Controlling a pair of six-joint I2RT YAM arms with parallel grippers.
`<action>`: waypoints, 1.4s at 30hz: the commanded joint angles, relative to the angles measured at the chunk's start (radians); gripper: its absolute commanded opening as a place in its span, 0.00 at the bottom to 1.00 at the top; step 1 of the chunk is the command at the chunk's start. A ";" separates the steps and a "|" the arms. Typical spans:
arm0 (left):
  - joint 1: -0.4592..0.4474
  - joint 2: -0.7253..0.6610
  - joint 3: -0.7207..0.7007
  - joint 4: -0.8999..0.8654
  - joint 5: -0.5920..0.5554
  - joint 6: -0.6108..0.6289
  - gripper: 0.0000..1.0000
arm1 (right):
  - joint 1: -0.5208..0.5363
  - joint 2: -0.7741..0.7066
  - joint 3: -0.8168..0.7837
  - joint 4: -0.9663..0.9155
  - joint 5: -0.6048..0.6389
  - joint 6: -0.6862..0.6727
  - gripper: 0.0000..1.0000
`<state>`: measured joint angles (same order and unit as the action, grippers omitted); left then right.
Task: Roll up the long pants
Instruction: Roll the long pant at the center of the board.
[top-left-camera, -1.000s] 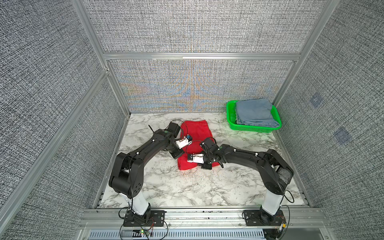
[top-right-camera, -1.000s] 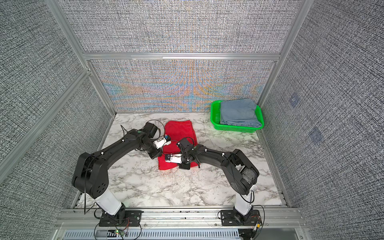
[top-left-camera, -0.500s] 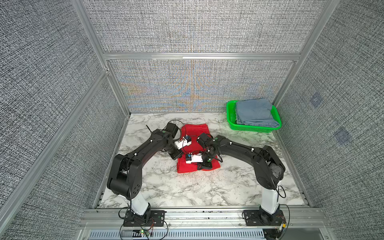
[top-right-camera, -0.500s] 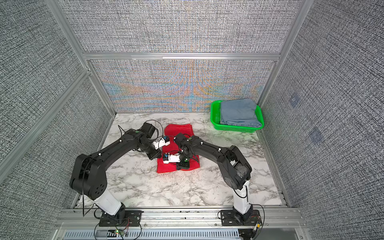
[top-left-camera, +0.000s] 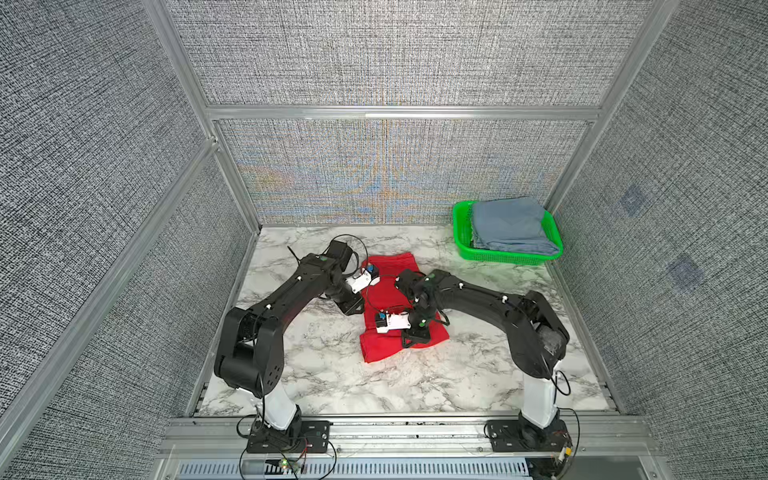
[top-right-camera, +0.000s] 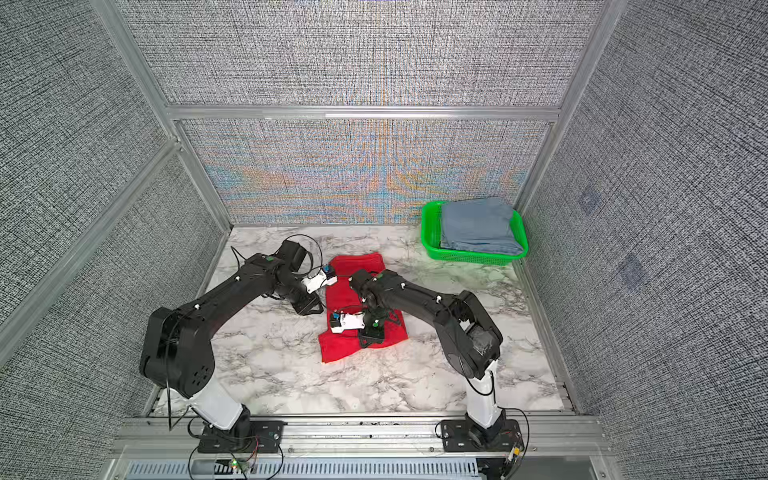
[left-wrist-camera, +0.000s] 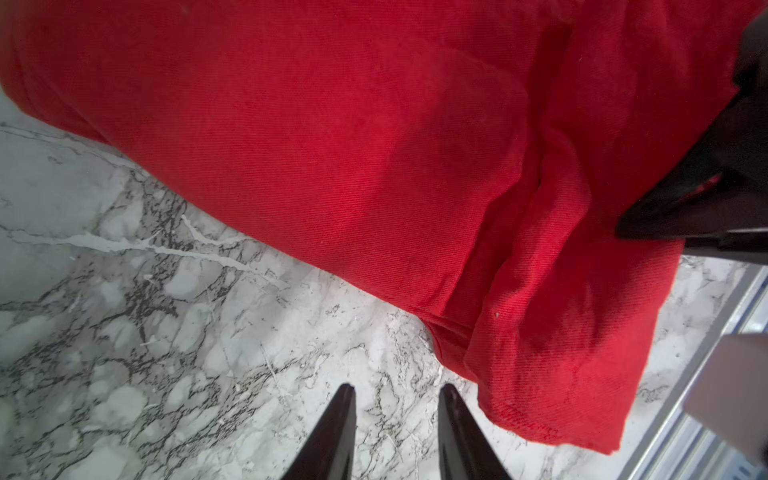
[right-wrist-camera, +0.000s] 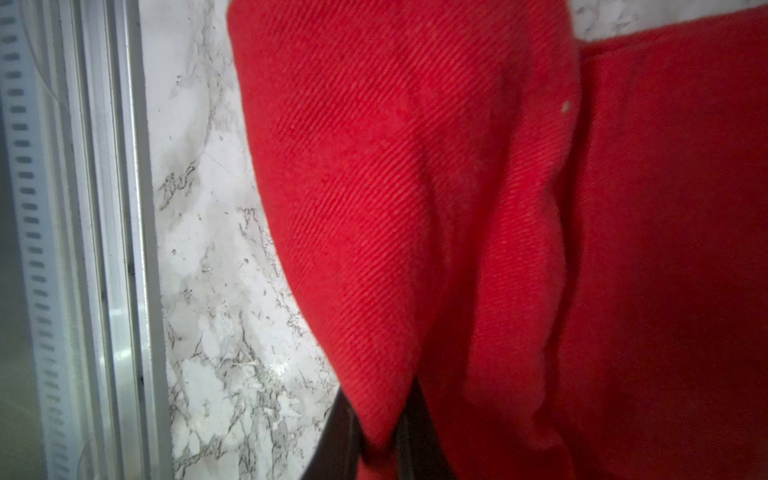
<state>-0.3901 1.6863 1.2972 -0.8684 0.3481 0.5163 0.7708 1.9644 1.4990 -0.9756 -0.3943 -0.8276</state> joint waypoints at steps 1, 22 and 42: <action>0.002 0.004 0.008 0.015 0.020 0.002 0.38 | -0.006 0.028 0.063 -0.153 -0.072 -0.038 0.00; 0.022 -0.072 -0.058 0.077 0.037 0.014 0.35 | -0.097 0.210 0.319 -0.339 -0.169 -0.067 0.00; 0.022 -0.068 -0.032 0.005 0.084 0.058 0.32 | -0.145 0.360 0.439 -0.340 -0.125 -0.068 0.00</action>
<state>-0.3695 1.6218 1.2621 -0.8448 0.4072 0.5541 0.6334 2.3119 1.9274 -1.3056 -0.5541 -0.8955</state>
